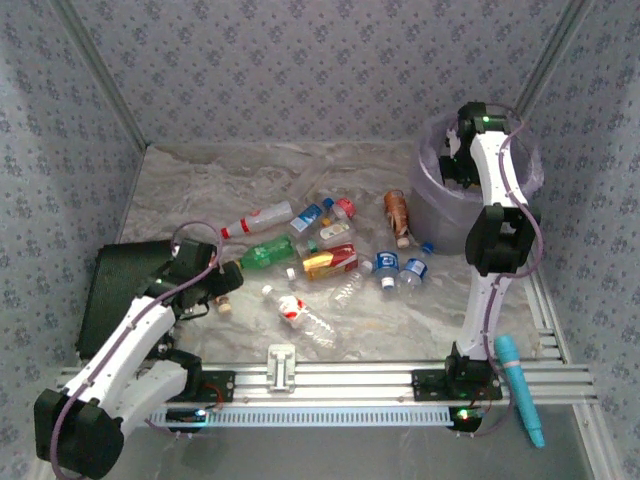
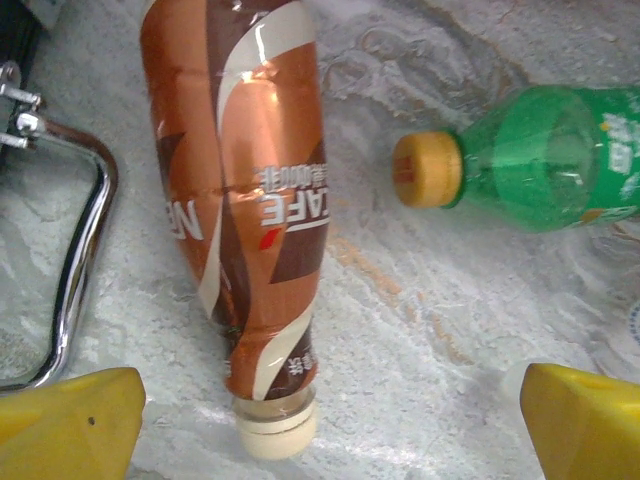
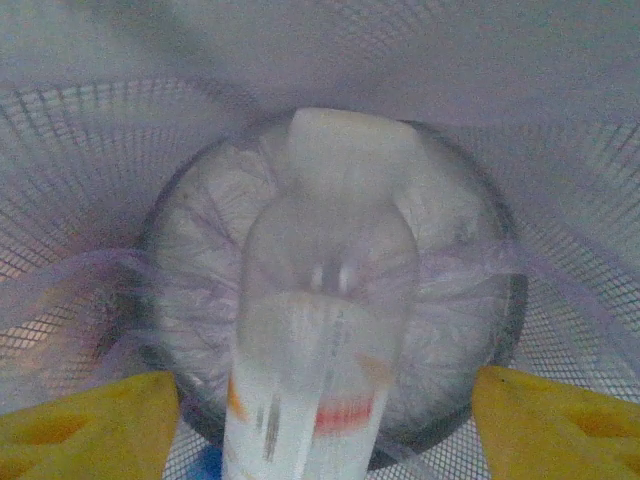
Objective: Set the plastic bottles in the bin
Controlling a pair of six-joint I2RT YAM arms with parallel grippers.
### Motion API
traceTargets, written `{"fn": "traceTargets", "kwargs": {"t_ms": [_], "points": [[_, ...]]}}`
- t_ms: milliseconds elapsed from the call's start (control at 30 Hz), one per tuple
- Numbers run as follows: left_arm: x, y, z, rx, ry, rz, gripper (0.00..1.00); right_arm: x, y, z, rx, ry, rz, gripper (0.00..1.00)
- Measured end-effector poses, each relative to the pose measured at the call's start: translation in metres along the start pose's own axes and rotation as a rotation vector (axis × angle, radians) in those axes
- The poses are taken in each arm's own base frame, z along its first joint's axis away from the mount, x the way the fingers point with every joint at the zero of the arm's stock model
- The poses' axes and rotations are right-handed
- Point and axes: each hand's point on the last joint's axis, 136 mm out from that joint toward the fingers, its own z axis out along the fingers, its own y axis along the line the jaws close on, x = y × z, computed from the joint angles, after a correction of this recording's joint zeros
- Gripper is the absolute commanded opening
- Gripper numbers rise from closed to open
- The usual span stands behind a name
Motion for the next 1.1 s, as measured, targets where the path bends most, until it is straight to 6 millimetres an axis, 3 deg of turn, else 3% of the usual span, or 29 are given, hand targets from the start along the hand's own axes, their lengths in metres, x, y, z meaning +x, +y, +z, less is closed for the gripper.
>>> {"fn": "traceTargets", "kwargs": {"t_ms": [233, 333, 433, 600, 700, 800, 900, 1000, 1100], "points": [[0.006, 0.009, 0.006, -0.024, 0.014, -0.014, 0.98, -0.001, 0.0, -0.005, -0.001, -0.011, 0.002, 0.88], [0.008, 0.012, 0.01, -0.031, 0.023, -0.02, 0.98, -0.002, -0.001, -0.024, -0.014, -0.05, 0.01, 0.9], [0.011, 0.013, 0.016, -0.034, 0.037, -0.03, 0.98, -0.005, -0.004, -0.066, -0.033, -0.142, 0.038, 0.91], [0.016, 0.014, 0.03, -0.045, 0.055, -0.037, 0.96, 0.001, -0.012, -0.161, -0.044, -0.357, 0.09, 0.91], [0.014, 0.013, 0.036, -0.043, 0.049, -0.043, 0.93, 0.007, -0.009, -0.207, -0.059, -0.472, 0.1, 0.91], [0.014, 0.012, 0.045, -0.043, 0.046, -0.048, 0.9, 0.014, 0.001, -0.238, -0.11, -0.561, 0.099, 0.91], [0.016, 0.013, 0.054, -0.052, 0.058, -0.056, 0.89, 0.023, 0.014, -0.255, -0.178, -0.612, 0.096, 0.91], [0.021, 0.014, 0.063, -0.06, 0.073, -0.063, 0.87, 0.033, 0.032, -0.267, -0.258, -0.637, 0.104, 0.93], [0.025, 0.016, 0.068, -0.067, 0.09, -0.071, 0.78, 0.05, 0.06, -0.272, -0.324, -0.636, 0.08, 0.94]]}}
